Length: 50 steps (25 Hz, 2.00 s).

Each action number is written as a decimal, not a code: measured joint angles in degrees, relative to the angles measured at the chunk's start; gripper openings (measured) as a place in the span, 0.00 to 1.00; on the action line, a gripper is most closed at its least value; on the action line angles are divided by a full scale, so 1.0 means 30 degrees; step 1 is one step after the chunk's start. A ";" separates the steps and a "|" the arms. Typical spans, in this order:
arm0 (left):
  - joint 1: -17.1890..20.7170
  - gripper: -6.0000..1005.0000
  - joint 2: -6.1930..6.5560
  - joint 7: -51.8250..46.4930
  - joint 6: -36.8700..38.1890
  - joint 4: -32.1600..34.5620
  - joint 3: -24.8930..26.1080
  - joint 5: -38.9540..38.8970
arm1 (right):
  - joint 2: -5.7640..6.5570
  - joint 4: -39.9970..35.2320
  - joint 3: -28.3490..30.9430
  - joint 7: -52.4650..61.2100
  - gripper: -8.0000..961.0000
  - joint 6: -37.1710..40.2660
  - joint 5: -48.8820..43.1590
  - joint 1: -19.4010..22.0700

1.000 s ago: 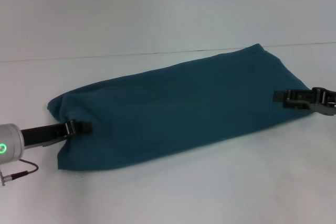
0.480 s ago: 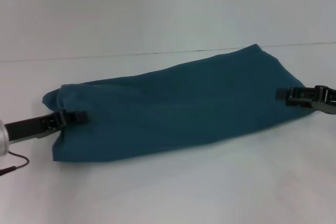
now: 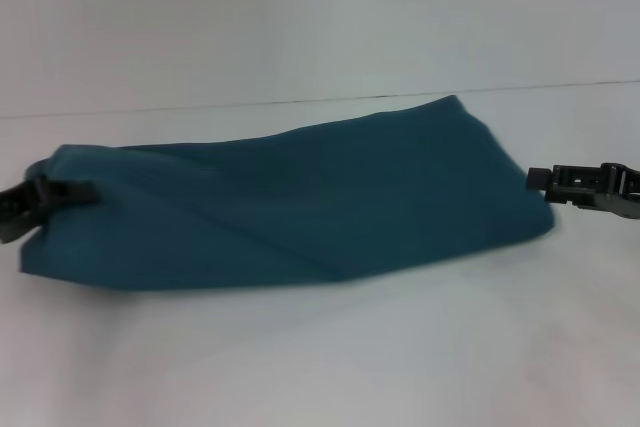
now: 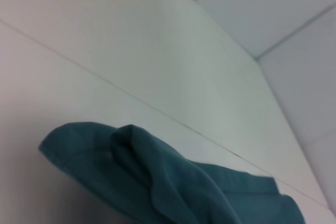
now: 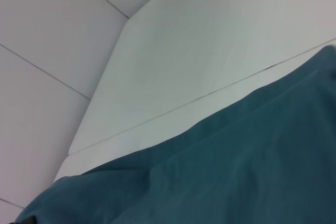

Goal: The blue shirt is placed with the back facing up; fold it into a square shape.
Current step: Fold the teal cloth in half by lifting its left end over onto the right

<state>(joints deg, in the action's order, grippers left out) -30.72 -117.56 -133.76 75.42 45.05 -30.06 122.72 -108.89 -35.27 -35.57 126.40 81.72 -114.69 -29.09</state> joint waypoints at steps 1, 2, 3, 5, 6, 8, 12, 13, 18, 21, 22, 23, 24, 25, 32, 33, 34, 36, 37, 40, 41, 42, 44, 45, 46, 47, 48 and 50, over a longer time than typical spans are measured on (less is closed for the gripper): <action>-0.0015 0.08 0.0131 -0.0322 0.0031 0.0102 0.0248 0.0309 | 0.0001 0.0010 0.0000 -0.0008 0.65 -0.0027 -0.0001 0.0001; -0.0028 0.08 0.0230 -0.0639 0.0067 0.0251 0.0478 0.0624 | 0.0000 0.0018 -0.0001 -0.0014 0.65 -0.0035 -0.0001 0.0002; -0.0035 0.08 0.0296 -0.0884 0.0086 0.0403 0.0671 0.0932 | 0.0001 0.0027 -0.0001 -0.0021 0.65 -0.0043 -0.0001 0.0010; -0.0039 0.08 0.0360 -0.1394 0.0066 0.0690 0.0893 0.1631 | 0.0000 0.0053 -0.0005 -0.0029 0.65 -0.0048 -0.0001 0.0041; -0.0049 0.08 0.0415 -0.1702 -0.0005 0.0826 0.0941 0.2106 | 0.0000 0.0058 -0.0007 -0.0031 0.65 -0.0049 0.0000 0.0054; -0.0121 0.08 0.0506 -0.2243 -0.0130 0.1053 0.1076 0.3096 | -0.0003 0.0062 -0.0009 -0.0034 0.65 -0.0053 -0.0001 0.0085; -0.0300 0.07 0.0729 -0.2500 -0.0158 0.1543 0.1471 0.4712 | -0.0016 0.0069 -0.0011 -0.0037 0.65 -0.0072 -0.0001 0.0116; -0.0320 0.07 0.0781 -0.2465 -0.0160 0.1679 0.1498 0.4946 | -0.0019 0.0068 -0.0011 -0.0037 0.65 -0.0077 -0.0001 0.0117; -0.0380 0.07 0.0980 -0.1359 0.0037 0.2465 0.1419 0.5575 | -0.0082 0.0069 -0.0011 -0.0038 0.65 -0.0088 -0.0001 0.0117; -0.0381 0.07 0.0905 0.0371 0.0184 0.2930 0.1155 0.5593 | -0.0156 0.0052 -0.0011 -0.0058 0.65 -0.0087 -0.0001 0.0118; -0.0381 0.07 0.0871 0.0806 0.0214 0.3003 0.1099 0.5594 | -0.0166 0.0048 -0.0011 -0.0065 0.65 -0.0087 -0.0001 0.0121; -0.0392 0.07 0.0854 0.1327 0.0262 0.3046 0.1049 0.5591 | -0.0172 0.0046 -0.0011 -0.0071 0.65 -0.0087 -0.0005 0.0129; -0.0405 0.07 0.0843 0.1679 0.0297 0.3062 0.1021 0.5586 | -0.0177 0.0044 -0.0011 -0.0078 0.65 -0.0085 -0.0017 0.0138; -0.0405 0.07 0.0843 0.1679 0.0297 0.3062 0.1021 0.5586 | -0.0176 0.0044 -0.0011 -0.0084 0.65 -0.0085 -0.0029 0.0145; -0.0424 0.08 0.0288 0.2523 0.1000 0.4542 0.0523 0.5534 | -0.0176 0.0036 -0.0008 -0.0094 0.65 -0.0082 -0.0098 0.0147; -0.0414 0.07 0.0036 0.2308 0.1276 0.5283 0.0176 0.5502 | -0.0177 0.0037 -0.0009 -0.0094 0.65 -0.0077 -0.0098 0.0145; -0.0397 0.07 -0.0208 0.2103 0.1486 0.5994 -0.0165 0.5501 | -0.0177 0.0037 -0.0009 -0.0095 0.65 -0.0078 -0.0102 0.0147; -0.0393 0.07 -0.0647 0.1670 0.1880 0.7371 -0.0956 0.5520 | -0.0176 0.0033 -0.0008 -0.0094 0.65 -0.0077 -0.0105 0.0144; -0.0393 0.07 -0.0647 0.1670 0.1880 0.7371 -0.0956 0.5520 | -0.0177 0.0027 -0.0008 -0.0107 0.65 -0.0079 -0.0110 0.0142; -0.0532 0.07 -0.0975 0.0223 0.2405 0.9700 -0.3225 0.5608 | -0.0176 0.0023 -0.0008 -0.0206 0.65 -0.0080 -0.0118 0.0105; -0.0640 0.07 -0.0944 -0.0238 0.2589 1.0062 -0.3646 0.5611 | -0.0176 0.0028 -0.0011 -0.0234 0.65 -0.0081 -0.0120 0.0100; -0.0759 0.07 -0.0904 -0.0573 0.2719 1.0364 -0.3946 0.5610 | -0.0176 0.0028 -0.0019 -0.0241 0.65 -0.0082 -0.0120 0.0097; -0.1102 0.07 -0.0833 -0.1394 0.3089 1.1110 -0.4441 0.5617 | -0.0176 0.0027 -0.0045 -0.0252 0.65 -0.0081 -0.0120 0.0094; -0.1301 0.07 -0.0817 -0.1798 0.3262 1.1487 -0.4605 0.5618 | -0.0177 0.0028 -0.0061 -0.0259 0.65 -0.0083 -0.0120 0.0093; -0.1468 0.07 -0.0809 -0.2212 0.3418 1.1788 -0.4765 0.5623 | -0.0176 0.0028 -0.0076 -0.0265 0.65 -0.0083 -0.0120 0.0094; -0.1667 0.07 -0.0779 -0.2634 0.3597 1.2141 -0.5024 0.5652 | -0.0177 0.0027 -0.0083 -0.0272 0.65 -0.0093 -0.0121 0.0099; -0.1936 0.07 -0.0733 -0.3130 0.3765 1.2535 -0.5403 0.5745 | -0.0176 0.0027 -0.0089 -0.0278 0.65 -0.0098 -0.0120 0.0100; -0.2351 0.07 -0.0662 -0.3941 0.4031 1.3212 -0.6147 0.6215 | -0.0172 0.0028 -0.0108 -0.0282 0.65 -0.0115 -0.0120 0.0105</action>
<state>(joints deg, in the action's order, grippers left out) -37.78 -119.54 -145.59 87.51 84.68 -48.50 141.37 -109.41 -35.19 -35.89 125.56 81.37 -115.06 -28.77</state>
